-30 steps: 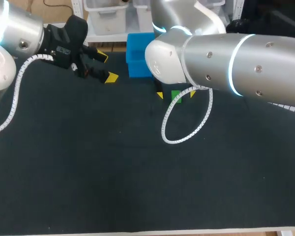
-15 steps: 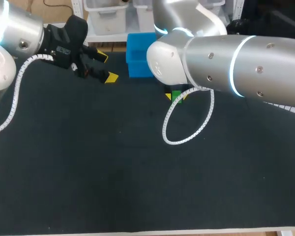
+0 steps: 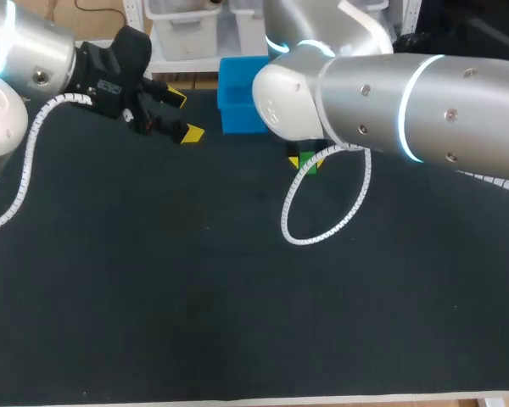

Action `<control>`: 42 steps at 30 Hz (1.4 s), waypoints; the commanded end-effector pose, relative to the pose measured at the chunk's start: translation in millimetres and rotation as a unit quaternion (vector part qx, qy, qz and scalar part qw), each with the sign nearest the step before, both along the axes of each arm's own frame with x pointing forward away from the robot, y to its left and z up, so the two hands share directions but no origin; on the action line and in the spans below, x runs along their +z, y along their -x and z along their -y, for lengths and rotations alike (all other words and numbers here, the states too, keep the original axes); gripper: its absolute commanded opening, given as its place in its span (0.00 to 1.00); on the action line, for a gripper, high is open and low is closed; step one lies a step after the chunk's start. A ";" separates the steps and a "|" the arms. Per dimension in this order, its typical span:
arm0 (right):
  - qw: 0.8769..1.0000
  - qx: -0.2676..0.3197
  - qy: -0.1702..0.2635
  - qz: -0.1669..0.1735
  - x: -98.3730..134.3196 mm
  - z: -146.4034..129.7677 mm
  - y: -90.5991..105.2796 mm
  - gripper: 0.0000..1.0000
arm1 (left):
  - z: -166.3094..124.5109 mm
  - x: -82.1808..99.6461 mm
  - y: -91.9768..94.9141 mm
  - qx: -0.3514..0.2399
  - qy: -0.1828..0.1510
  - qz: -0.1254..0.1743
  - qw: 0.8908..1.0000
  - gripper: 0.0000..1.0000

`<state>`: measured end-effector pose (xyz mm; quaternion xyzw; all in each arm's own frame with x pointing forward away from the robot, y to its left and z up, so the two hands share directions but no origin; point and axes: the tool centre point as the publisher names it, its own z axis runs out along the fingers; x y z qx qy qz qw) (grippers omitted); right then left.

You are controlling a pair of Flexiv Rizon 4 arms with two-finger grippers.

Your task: Use the left arm to pick the red cube and place it into the blue plastic box first, then use the right arm to grasp the green cube and put it into the same blue plastic box after the first action is fully finished.

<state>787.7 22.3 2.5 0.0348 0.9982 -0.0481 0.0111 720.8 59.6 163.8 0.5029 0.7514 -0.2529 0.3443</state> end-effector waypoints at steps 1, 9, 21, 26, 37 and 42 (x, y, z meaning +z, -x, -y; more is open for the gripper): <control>1.000 0.002 0.002 0.007 16.0 7.7 14.4 0.00 | -1.1 -1.4 0.0 -0.001 0.003 0.002 1.000 1.00; 1.000 0.009 0.011 0.005 34.0 13.5 20.1 0.00 | -1.1 -1.4 0.0 -0.001 0.003 0.002 1.000 1.00; 0.999 0.038 0.021 0.024 75.4 16.3 8.2 0.00 | -1.1 -1.4 0.0 -0.001 0.003 0.002 1.000 1.00; 0.998 0.049 0.017 0.037 92.1 20.1 -0.2 0.00 | -1.1 -1.4 0.0 -0.001 0.003 0.002 1.000 1.00; 0.995 0.062 -0.017 0.074 121.9 23.2 -15.3 0.00 | -1.1 -1.4 0.0 -0.001 0.003 0.002 1.000 1.00; 0.994 0.067 -0.028 0.086 131.5 25.1 -23.7 0.00 | -1.1 -1.4 0.0 -0.001 0.003 0.002 1.000 1.00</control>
